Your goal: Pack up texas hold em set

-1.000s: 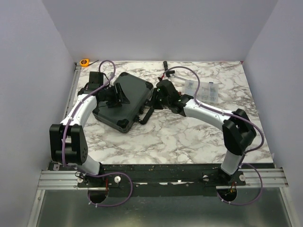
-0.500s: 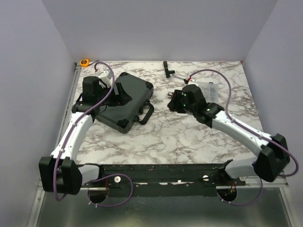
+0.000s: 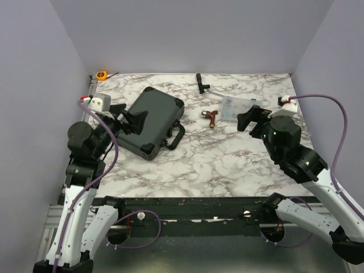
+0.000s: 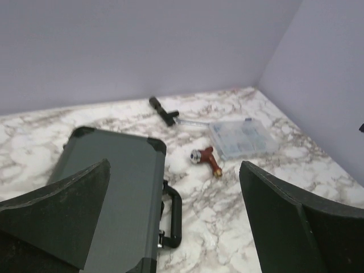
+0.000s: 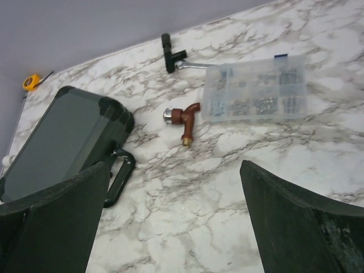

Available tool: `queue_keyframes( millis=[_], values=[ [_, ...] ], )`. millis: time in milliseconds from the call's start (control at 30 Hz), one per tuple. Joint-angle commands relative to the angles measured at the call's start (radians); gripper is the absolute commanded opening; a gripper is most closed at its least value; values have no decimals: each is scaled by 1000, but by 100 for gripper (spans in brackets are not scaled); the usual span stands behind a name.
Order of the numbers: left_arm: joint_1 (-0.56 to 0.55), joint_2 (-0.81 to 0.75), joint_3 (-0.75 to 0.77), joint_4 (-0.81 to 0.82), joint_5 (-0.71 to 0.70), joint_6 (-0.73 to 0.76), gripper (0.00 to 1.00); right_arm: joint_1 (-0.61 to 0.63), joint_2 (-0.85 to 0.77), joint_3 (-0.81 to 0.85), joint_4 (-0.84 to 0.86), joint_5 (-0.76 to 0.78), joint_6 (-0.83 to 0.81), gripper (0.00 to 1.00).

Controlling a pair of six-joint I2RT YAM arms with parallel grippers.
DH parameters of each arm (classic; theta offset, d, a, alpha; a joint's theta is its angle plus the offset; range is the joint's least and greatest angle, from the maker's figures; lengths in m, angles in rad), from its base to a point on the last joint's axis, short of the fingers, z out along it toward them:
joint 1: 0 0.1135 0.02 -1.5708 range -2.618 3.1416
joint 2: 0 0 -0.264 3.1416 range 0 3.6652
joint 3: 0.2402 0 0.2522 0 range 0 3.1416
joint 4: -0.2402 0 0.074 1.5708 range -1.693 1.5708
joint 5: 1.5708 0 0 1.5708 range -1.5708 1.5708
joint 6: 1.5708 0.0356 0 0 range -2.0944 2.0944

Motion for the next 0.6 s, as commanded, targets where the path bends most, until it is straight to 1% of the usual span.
queue_keyframes(
  millis=[0, 100, 167, 300, 433, 567],
  values=[
    [-3, -117, 60, 18, -154, 22, 97, -1, -47, 43, -61, 175, -55, 100],
    [-3, -167, 70, 12, -220, 3, 99, -1, -75, 58, -28, 121, -131, 100],
    [-3, -188, 66, 15, -247, -4, 99, -1, -83, 71, -20, 105, -145, 100],
    [-3, -198, 69, -9, -259, 1, 99, -2, -90, 98, -26, 117, -129, 100],
    [-3, -197, 72, -30, -255, -4, 99, -2, -132, 35, 40, 110, -154, 100],
    [-3, -202, 53, -22, -250, -11, 99, -2, -117, 26, 38, 75, -159, 100]
  ],
)
